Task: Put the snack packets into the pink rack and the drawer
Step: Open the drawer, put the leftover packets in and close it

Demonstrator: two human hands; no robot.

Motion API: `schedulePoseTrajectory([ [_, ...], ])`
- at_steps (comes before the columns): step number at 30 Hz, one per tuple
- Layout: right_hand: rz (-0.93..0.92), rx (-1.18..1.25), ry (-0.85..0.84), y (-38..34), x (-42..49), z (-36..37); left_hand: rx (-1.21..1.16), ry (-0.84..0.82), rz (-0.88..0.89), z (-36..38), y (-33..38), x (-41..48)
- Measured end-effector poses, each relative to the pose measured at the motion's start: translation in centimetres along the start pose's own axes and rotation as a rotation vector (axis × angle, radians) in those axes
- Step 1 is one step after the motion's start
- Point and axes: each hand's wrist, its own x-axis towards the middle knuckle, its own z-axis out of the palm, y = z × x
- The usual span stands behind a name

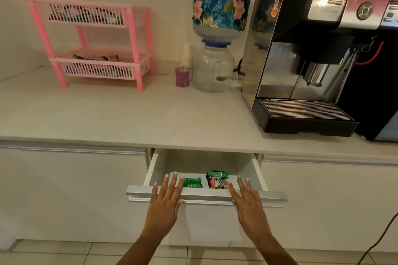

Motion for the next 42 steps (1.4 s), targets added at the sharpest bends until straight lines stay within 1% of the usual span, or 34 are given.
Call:
schedulePoseTrajectory([
  [4,-0.033,-0.065,-0.032,1.3,2.9,-1.3,0.078,0.011,0.1,-0.8,-1.2,2.8],
  [6,-0.048,-0.108,-0.028,2.1,4.4,-2.1,0.045,-0.115,0.137,-1.3,-1.6,4.7],
  [7,-0.054,-0.119,-0.026,2.4,5.2,-2.6,0.064,-0.168,0.106,-1.6,-1.8,5.8],
  [9,-0.093,-0.151,-0.035,2.8,6.9,-3.5,0.19,-0.26,0.079,-2.0,-2.2,7.7],
  [10,-0.12,-0.17,-0.045,2.8,7.6,-3.9,0.183,-0.296,0.098,-1.4,-2.6,8.8],
  [12,-0.161,-0.174,-0.074,2.8,8.9,-4.1,0.121,-0.493,0.075,-0.5,-3.1,10.4],
  [13,-0.172,-0.163,-0.085,2.8,9.4,-4.1,0.096,-0.539,0.061,-0.2,-3.2,10.9],
  [16,-0.183,-0.136,-0.12,2.6,10.8,-3.8,0.065,-0.56,0.035,0.7,-3.2,11.8],
  [22,-0.196,-0.092,-0.168,2.7,12.4,-3.4,0.057,-0.551,0.03,1.5,-3.6,12.9],
  [30,-0.182,-0.059,-0.118,2.7,13.5,-2.6,-0.024,-0.412,0.001,2.6,-3.8,13.1],
  [34,-0.152,-0.018,-0.039,2.3,13.9,-2.3,-0.1,-0.306,-0.046,2.7,-3.2,13.3],
  [38,-0.114,0.085,0.076,1.5,14.4,-1.8,-0.155,-0.192,-0.043,2.7,-3.1,13.9],
  [42,-0.093,0.127,0.194,0.8,15.1,-1.9,-0.08,-0.069,-0.002,2.3,-2.6,14.2],
])
